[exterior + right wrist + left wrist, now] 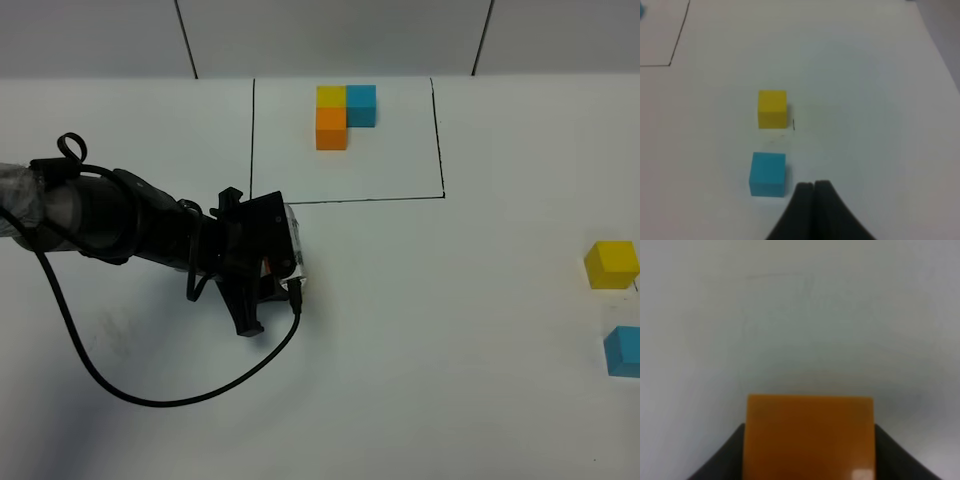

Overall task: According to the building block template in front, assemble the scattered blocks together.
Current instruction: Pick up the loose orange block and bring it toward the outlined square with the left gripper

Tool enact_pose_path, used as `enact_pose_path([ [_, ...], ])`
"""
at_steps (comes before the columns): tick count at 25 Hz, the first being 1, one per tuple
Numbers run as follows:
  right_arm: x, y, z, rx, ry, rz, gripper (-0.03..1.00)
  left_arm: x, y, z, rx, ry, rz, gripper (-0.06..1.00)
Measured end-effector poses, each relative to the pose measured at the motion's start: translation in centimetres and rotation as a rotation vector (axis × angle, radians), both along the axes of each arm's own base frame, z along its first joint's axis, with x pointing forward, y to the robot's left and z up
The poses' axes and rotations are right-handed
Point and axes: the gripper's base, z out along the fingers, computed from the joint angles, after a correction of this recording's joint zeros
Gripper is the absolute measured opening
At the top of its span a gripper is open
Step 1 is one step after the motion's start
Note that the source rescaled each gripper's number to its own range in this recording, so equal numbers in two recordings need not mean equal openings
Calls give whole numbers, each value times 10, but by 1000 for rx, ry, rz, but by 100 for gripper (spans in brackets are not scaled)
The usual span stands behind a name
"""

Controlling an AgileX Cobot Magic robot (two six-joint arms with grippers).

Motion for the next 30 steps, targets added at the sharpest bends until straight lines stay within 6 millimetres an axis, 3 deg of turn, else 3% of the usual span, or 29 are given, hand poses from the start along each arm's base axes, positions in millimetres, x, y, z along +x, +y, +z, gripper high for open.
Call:
enact_pose_path([
  [30, 0, 0, 0, 0, 0, 0, 0, 0, -1, -6, -21, 36, 29, 57],
])
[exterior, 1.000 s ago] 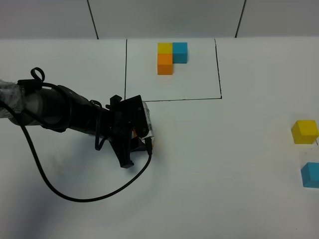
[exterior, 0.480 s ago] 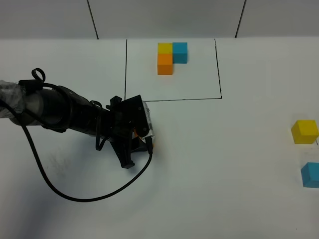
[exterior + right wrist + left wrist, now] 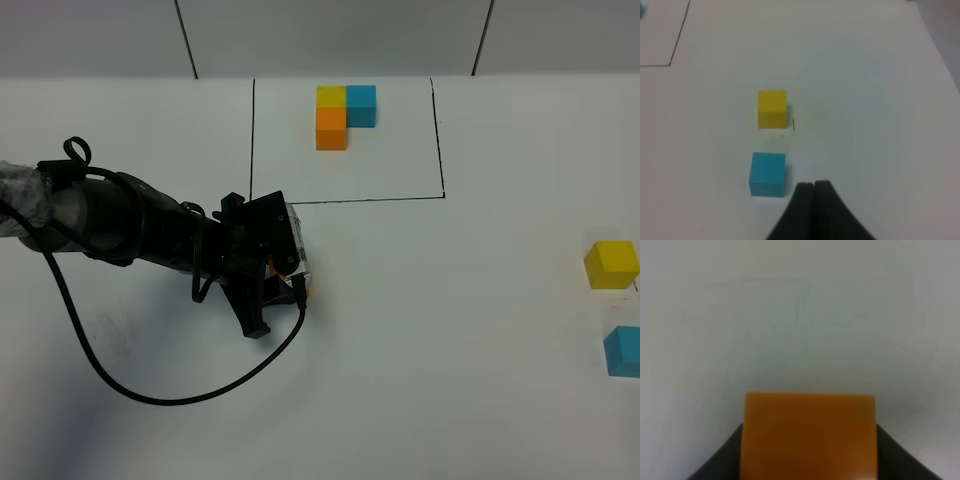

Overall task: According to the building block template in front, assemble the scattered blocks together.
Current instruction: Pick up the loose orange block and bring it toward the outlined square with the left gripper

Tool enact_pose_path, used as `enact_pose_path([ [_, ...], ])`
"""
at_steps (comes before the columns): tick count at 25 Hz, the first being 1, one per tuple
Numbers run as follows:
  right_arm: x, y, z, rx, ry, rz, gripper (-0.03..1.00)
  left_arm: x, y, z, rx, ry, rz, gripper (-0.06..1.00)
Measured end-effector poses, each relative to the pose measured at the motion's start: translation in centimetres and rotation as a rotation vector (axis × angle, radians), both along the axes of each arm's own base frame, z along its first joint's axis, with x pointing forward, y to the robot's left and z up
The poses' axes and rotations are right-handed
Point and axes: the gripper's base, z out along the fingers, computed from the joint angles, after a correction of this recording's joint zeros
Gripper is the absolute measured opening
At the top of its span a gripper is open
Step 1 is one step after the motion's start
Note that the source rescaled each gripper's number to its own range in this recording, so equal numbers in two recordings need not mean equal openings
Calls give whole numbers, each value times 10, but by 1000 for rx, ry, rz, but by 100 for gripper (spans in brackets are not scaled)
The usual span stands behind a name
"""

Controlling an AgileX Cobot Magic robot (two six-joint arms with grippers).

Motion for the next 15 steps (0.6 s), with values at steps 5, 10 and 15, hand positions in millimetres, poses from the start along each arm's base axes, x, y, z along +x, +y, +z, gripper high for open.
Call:
enact_pose_path([
  [5, 0, 0, 0, 0, 0, 0, 0, 2, 1, 0, 7, -11, 15, 72],
  [10, 0, 0, 0, 0, 0, 0, 0, 3, 1, 0, 8, -14, 35, 89],
  [15, 0, 0, 0, 0, 0, 0, 0, 3, 1, 1, 7, -17, 39, 92],
])
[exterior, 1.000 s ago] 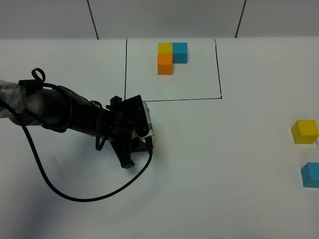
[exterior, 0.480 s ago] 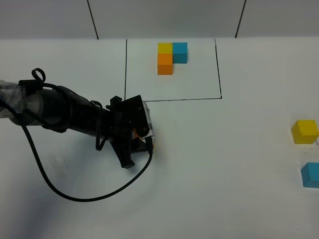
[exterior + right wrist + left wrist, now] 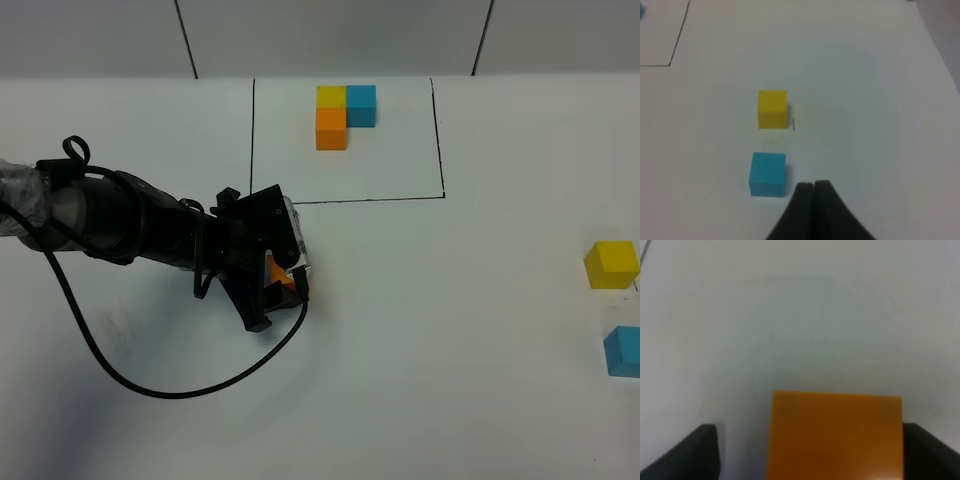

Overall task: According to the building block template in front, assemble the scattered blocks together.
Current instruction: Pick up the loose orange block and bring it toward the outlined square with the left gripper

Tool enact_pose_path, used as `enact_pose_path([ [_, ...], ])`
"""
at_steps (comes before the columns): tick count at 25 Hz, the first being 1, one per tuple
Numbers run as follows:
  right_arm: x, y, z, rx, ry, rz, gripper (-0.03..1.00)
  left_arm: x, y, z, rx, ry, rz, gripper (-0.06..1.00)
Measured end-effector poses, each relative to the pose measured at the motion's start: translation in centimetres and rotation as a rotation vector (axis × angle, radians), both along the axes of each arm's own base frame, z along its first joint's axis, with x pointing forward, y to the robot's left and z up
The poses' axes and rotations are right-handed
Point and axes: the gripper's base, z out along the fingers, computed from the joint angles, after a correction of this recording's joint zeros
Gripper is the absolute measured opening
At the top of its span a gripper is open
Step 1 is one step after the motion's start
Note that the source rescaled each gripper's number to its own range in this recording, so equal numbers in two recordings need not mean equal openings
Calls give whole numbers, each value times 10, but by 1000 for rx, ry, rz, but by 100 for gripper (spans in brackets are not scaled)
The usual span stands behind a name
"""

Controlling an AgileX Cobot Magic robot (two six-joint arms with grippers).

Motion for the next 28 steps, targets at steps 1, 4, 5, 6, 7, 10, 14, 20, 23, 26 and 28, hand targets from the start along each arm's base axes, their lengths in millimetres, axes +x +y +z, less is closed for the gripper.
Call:
enact_pose_path([
  [1, 0, 0, 0, 0, 0, 0, 0, 0, 0, 0, 0, 0, 0, 92],
  [4, 0, 0, 0, 0, 0, 0, 0, -1, -2, 4, 8, -21, -13, 92],
  [5, 0, 0, 0, 0, -1, 0, 0, -1, -2, 6, 14, -29, -22, 92],
  [6, 0, 0, 0, 0, -1, 0, 0, -2, -2, 8, 21, -40, -31, 93],
  [7, 0, 0, 0, 0, -1, 0, 0, -1, -1, 10, 27, -52, -36, 93],
  [10, 0, 0, 0, 0, -1, 0, 0, -2, 0, 18, 32, -77, -35, 93],
  [14, 0, 0, 0, 0, -1, 0, 0, -6, -5, 37, 8, -118, -35, 93],
  [20, 0, 0, 0, 0, -1, 0, 0, -12, -11, 65, -25, -182, -51, 93],
  [23, 0, 0, 0, 0, -1, 0, 0, -15, -12, 79, -41, -216, -58, 92],
  [26, 0, 0, 0, 0, -1, 0, 0, -20, -10, 85, -47, -225, -58, 84],
  [28, 0, 0, 0, 0, -1, 0, 0, -24, -8, 85, -44, -222, -59, 70],
])
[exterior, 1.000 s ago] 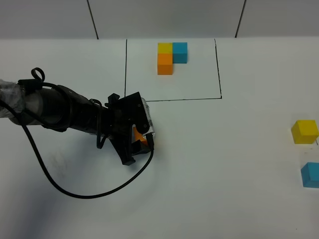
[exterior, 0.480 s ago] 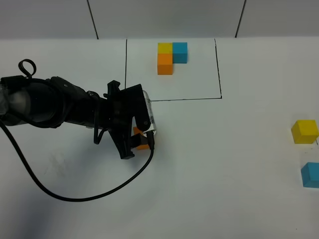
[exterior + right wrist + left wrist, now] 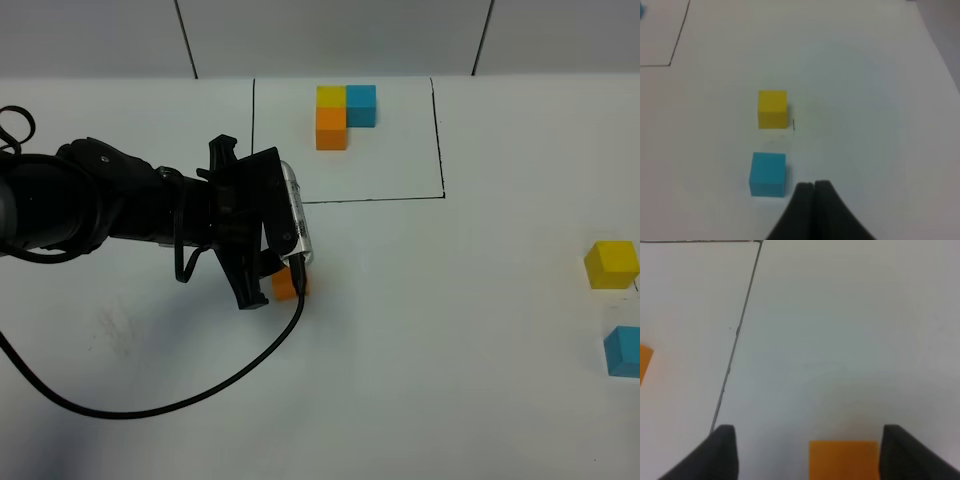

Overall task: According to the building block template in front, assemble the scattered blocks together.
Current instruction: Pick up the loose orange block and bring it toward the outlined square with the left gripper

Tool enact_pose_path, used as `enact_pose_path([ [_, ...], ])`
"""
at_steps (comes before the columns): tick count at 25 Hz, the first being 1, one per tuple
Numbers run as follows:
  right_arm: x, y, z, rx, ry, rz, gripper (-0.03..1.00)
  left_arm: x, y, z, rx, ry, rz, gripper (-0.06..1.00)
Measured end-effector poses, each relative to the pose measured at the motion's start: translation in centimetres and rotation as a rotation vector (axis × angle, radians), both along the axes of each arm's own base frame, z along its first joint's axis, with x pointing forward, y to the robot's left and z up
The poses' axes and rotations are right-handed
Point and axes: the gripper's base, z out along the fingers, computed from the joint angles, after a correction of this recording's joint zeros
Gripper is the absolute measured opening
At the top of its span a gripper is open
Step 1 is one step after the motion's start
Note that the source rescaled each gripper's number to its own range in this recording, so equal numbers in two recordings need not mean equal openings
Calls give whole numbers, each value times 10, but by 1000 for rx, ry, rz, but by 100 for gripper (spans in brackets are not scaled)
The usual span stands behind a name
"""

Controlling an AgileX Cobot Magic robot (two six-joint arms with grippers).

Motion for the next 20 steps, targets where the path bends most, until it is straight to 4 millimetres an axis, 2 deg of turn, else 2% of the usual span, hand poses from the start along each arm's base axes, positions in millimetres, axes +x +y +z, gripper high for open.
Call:
enact_pose_path([
  [1, 0, 0, 0, 0, 0, 0, 0, -2, 1, 0, 1, 2, 0, 62],
  [5, 0, 0, 0, 0, 0, 0, 0, -7, 3, -2, 3, 18, 6, 16],
  [7, 0, 0, 0, 0, 0, 0, 0, -7, 3, -2, -8, 36, 29, 6],
  [13, 0, 0, 0, 0, 0, 0, 0, -7, 3, -2, -109, 190, 235, 1],
  [16, 0, 0, 0, 0, 0, 0, 0, -7, 3, -2, -210, 345, 440, 1],
  [20, 0, 0, 0, 0, 0, 0, 0, -7, 3, -2, -391, 625, 812, 1],
])
